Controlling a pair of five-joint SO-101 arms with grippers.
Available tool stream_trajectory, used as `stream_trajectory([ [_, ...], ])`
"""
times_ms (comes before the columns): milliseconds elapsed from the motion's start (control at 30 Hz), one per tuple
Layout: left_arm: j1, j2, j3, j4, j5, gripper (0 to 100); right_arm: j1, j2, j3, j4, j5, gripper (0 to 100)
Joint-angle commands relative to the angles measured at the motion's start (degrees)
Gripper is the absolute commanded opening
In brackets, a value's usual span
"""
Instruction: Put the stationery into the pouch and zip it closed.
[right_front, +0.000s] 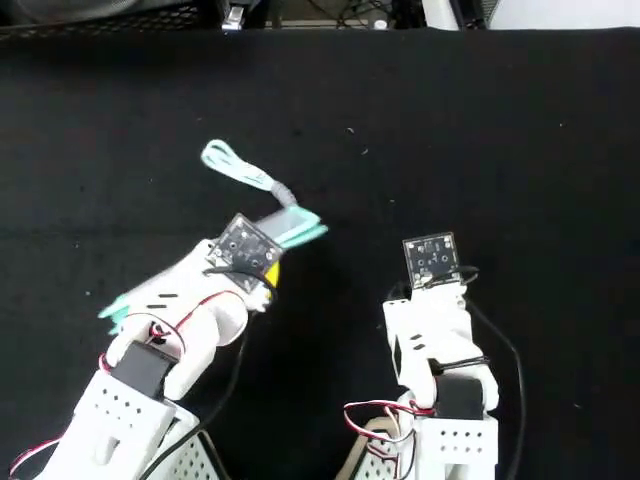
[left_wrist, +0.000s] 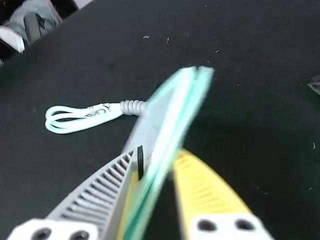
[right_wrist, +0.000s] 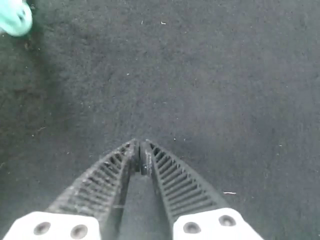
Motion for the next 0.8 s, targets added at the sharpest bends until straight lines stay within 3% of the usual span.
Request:
stream_trajectory([
  [0,0.22,-0.53,-0.75,-5.71,8.26,19,0.53,-3.03,-0.04,-1.32,-0.18,1.8],
  [167,0.84,-1.14,-1.98,-3.69,11.34,19,0.53,-3.03,-0.04,-1.41,-0.09,1.8],
  [333,1.98,-1.14,-14.37,12.57,11.16,20,0.53,-3.03,-0.04,-1.49,-0.09,1.8],
  [567,12.09,-1.14,-33.01,30.07,11.16,20,0.35,-3.03,-0.04,-1.49,-0.09,1.8],
  [767,14.99,-0.97,-32.48,30.59,10.99,19,0.35,-3.03,-0.04,-1.49,-0.09,1.8],
])
